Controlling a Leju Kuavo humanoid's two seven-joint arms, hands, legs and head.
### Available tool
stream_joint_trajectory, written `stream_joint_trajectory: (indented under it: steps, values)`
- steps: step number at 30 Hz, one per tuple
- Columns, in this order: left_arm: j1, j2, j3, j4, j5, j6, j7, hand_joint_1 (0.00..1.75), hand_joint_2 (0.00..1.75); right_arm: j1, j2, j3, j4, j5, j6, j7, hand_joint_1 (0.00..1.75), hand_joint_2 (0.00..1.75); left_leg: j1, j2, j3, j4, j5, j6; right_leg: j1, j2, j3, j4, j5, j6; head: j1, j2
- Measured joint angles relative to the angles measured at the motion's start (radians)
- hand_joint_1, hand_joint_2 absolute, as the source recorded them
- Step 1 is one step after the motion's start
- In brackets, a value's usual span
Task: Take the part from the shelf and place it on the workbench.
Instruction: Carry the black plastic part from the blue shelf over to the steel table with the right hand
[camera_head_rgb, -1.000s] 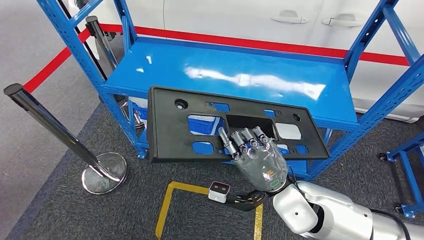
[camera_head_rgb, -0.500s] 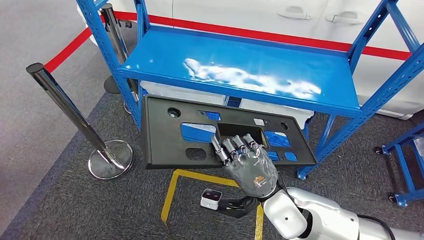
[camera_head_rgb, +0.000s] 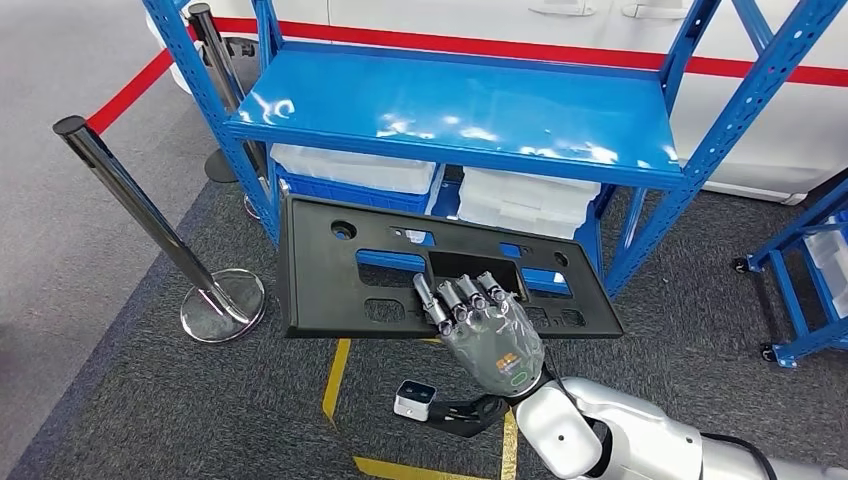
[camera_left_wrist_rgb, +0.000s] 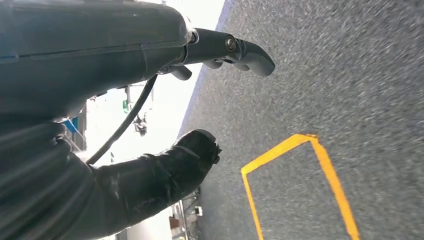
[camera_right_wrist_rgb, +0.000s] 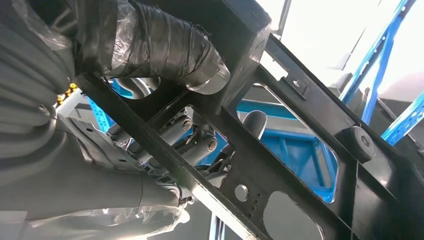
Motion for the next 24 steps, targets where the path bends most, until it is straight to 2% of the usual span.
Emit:
stream_joint_trajectory:
  steps: [1, 2, 3, 4, 5, 6, 7, 9, 10, 11, 13, 14, 15, 16, 17, 18, 19, 20, 21, 22, 23, 24]
  values:
    - [-0.001, 0.000, 0.001, 0.000, 0.000, 0.000, 0.000, 0.00, 1.75, 0.002, 0.000, 0.000, 0.003, 0.000, 0.000, 0.000, 1.75, 1.75, 0.001, -0.001, 0.021, 0.001, 0.018, -0.001, 0.000, 0.006, -0.018, 0.005, 0.010, 0.002, 0.000, 0.000]
    - [-0.001, 0.000, 0.002, 0.000, 0.000, 0.000, 0.000, 0.00, 1.75, 0.003, 0.000, 0.000, 0.005, 0.000, 0.000, 0.000, 1.75, 1.75, 0.001, -0.007, 0.059, -0.033, 0.044, 0.001, -0.001, 0.014, -0.036, 0.011, 0.020, 0.005, 0.000, 0.000]
    - [0.000, 0.000, 0.003, 0.000, 0.000, -0.001, 0.000, 0.00, 1.75, 0.004, 0.001, 0.000, 0.006, 0.000, -0.001, 0.000, 1.75, 1.75, 0.002, -0.022, 0.109, -0.096, 0.059, 0.005, -0.002, 0.022, -0.052, 0.017, 0.029, 0.009, 0.000, 0.000]
    - [0.000, 0.000, 0.004, 0.000, 0.000, -0.001, 0.000, 0.00, 1.75, 0.005, 0.001, 0.000, 0.008, 0.000, -0.001, 0.000, 1.75, 1.75, 0.003, -0.043, 0.160, -0.170, 0.058, 0.010, -0.001, 0.031, -0.066, 0.023, 0.039, 0.014, 0.000, 0.000]
    - [0.001, 0.000, 0.005, 0.000, 0.000, -0.001, 0.000, 0.00, 1.75, 0.006, 0.002, -0.001, 0.008, 0.000, -0.001, 0.000, 1.75, 1.75, 0.003, -0.061, 0.197, -0.226, 0.052, 0.015, -0.002, 0.039, -0.075, 0.025, 0.048, 0.019, 0.000, 0.000]
    - [0.002, 0.000, 0.005, 0.000, 0.000, -0.001, 0.000, 0.00, 1.75, 0.007, 0.004, -0.001, 0.009, 0.000, -0.001, 0.000, 1.75, 1.75, 0.003, -0.074, 0.218, -0.263, 0.042, 0.019, -0.003, 0.047, -0.080, 0.025, 0.059, 0.026, 0.000, 0.000]
    - [0.002, 0.000, 0.006, 0.000, 0.000, -0.001, 0.000, 0.00, 1.75, 0.008, 0.006, -0.001, 0.010, 0.000, -0.002, 0.000, 1.75, 1.75, 0.001, -0.074, 0.223, -0.277, 0.041, 0.021, -0.003, 0.055, -0.083, 0.022, 0.069, 0.033, 0.000, 0.000]
    - [0.001, -0.001, 0.007, 0.000, 0.000, -0.001, 0.000, 0.00, 1.75, 0.009, 0.008, -0.001, 0.012, 0.000, -0.003, 0.000, 1.75, 1.75, 0.004, -0.051, 0.211, -0.282, 0.060, 0.031, -0.003, 0.067, -0.090, 0.017, 0.082, 0.047, 0.000, 0.000]
    - [-0.001, -0.002, 0.007, 0.000, 0.000, -0.002, 0.000, 0.00, 1.75, 0.010, 0.008, -0.001, 0.013, 0.000, -0.004, 0.000, 1.75, 1.75, 0.006, -0.037, 0.203, -0.287, 0.073, 0.039, -0.002, 0.058, -0.100, 0.029, 0.063, 0.051, 0.000, 0.000]
    - [-0.002, -0.003, 0.007, 0.001, 0.000, -0.002, 0.000, 0.00, 1.75, 0.011, 0.008, -0.001, 0.014, 0.000, -0.004, 0.000, 1.75, 1.75, 0.009, -0.022, 0.192, -0.291, 0.088, 0.047, -0.001, 0.040, -0.114, 0.061, 0.023, 0.055, 0.001, 0.000]
    - [-0.001, -0.003, 0.007, 0.001, 0.000, -0.002, 0.000, 0.00, 1.75, 0.012, 0.008, -0.001, 0.016, 0.000, -0.005, 0.000, 1.75, 1.75, 0.007, 0.006, 0.164, -0.291, 0.112, 0.054, -0.004, -0.003, -0.144, 0.178, -0.084, 0.063, 0.002, 0.000]
    - [0.000, -0.004, 0.007, 0.001, 0.000, -0.002, 0.000, 0.00, 1.75, 0.013, 0.008, -0.001, 0.016, 0.000, -0.006, 0.000, 1.75, 1.75, 0.006, 0.020, 0.149, -0.289, 0.123, 0.054, -0.007, -0.012, -0.154, 0.242, -0.117, 0.068, 0.001, 0.000]
    - [0.001, -0.004, 0.007, 0.001, 0.000, -0.002, 0.000, 0.00, 1.75, 0.014, 0.008, -0.001, 0.017, 0.000, -0.006, 0.000, 1.75, 1.75, 0.006, 0.035, 0.134, -0.286, 0.132, 0.053, -0.010, -0.016, -0.154, 0.288, -0.123, 0.072, 0.001, 0.000]
    - [0.001, -0.003, 0.007, 0.001, 0.000, -0.002, 0.000, 0.00, 1.75, 0.014, 0.008, -0.001, 0.017, 0.000, -0.006, 0.000, 1.75, 1.75, 0.006, 0.048, 0.118, -0.282, 0.140, 0.051, -0.013, -0.019, -0.139, 0.305, -0.107, 0.076, 0.001, 0.000]
    - [0.001, -0.004, 0.007, 0.001, 0.000, -0.002, 0.000, 0.00, 1.75, 0.014, 0.008, -0.001, 0.018, 0.000, -0.006, 0.000, 1.75, 1.75, 0.006, 0.061, 0.102, -0.276, 0.148, 0.048, -0.017, -0.024, -0.108, 0.288, -0.081, 0.080, 0.001, 0.000]
    - [-0.001, -0.004, 0.007, 0.001, 0.000, -0.002, 0.000, 0.00, 1.75, 0.014, 0.008, -0.001, 0.018, 0.000, -0.006, 0.000, 1.75, 1.75, 0.006, 0.071, 0.089, -0.269, 0.154, 0.044, -0.020, -0.038, -0.058, 0.239, -0.061, 0.082, 0.001, 0.000]
    - [-0.002, -0.004, 0.007, 0.001, 0.000, -0.002, 0.000, 0.00, 1.75, 0.014, 0.008, -0.001, 0.018, 0.000, -0.006, 0.000, 1.75, 1.75, 0.005, 0.080, 0.078, -0.262, 0.158, 0.039, -0.018, -0.061, 0.000, 0.168, -0.062, 0.082, 0.001, 0.000]
    - [-0.002, -0.004, 0.007, 0.001, 0.000, -0.002, 0.000, 0.00, 1.75, 0.013, 0.010, -0.002, 0.019, 0.000, -0.006, 0.000, 1.75, 1.75, 0.004, 0.088, 0.072, -0.258, 0.163, 0.033, -0.015, -0.079, 0.047, 0.104, -0.073, 0.077, 0.001, 0.000]
    - [-0.002, -0.004, 0.007, 0.001, 0.000, -0.002, 0.000, 0.00, 1.75, 0.012, 0.011, -0.003, 0.019, 0.000, -0.006, 0.000, 1.75, 1.75, 0.002, 0.097, 0.069, -0.255, 0.170, 0.026, -0.010, -0.092, 0.076, 0.054, -0.087, 0.069, 0.000, 0.000]
    - [-0.002, -0.004, 0.008, 0.001, 0.000, -0.002, 0.000, 0.00, 1.75, 0.011, 0.013, -0.004, 0.019, 0.000, -0.006, 0.000, 1.75, 1.75, 0.002, 0.106, 0.068, -0.257, 0.178, 0.020, -0.004, -0.093, 0.086, 0.029, -0.097, 0.059, 0.000, 0.000]
    - [-0.002, -0.004, 0.008, 0.001, 0.000, -0.002, 0.000, 0.00, 1.75, 0.011, 0.014, -0.004, 0.020, 0.000, -0.006, 0.000, 1.75, 1.75, 0.003, 0.116, 0.068, -0.259, 0.187, 0.013, -0.002, -0.083, 0.079, 0.024, -0.091, 0.047, 0.000, 0.000]
    - [-0.003, -0.004, 0.008, 0.001, 0.000, -0.002, 0.000, 0.00, 1.75, 0.011, 0.014, -0.003, 0.020, 0.000, -0.005, 0.000, 1.75, 1.75, 0.006, 0.114, 0.066, -0.259, 0.188, 0.007, -0.002, -0.075, 0.070, 0.020, -0.081, 0.036, 0.000, 0.000]
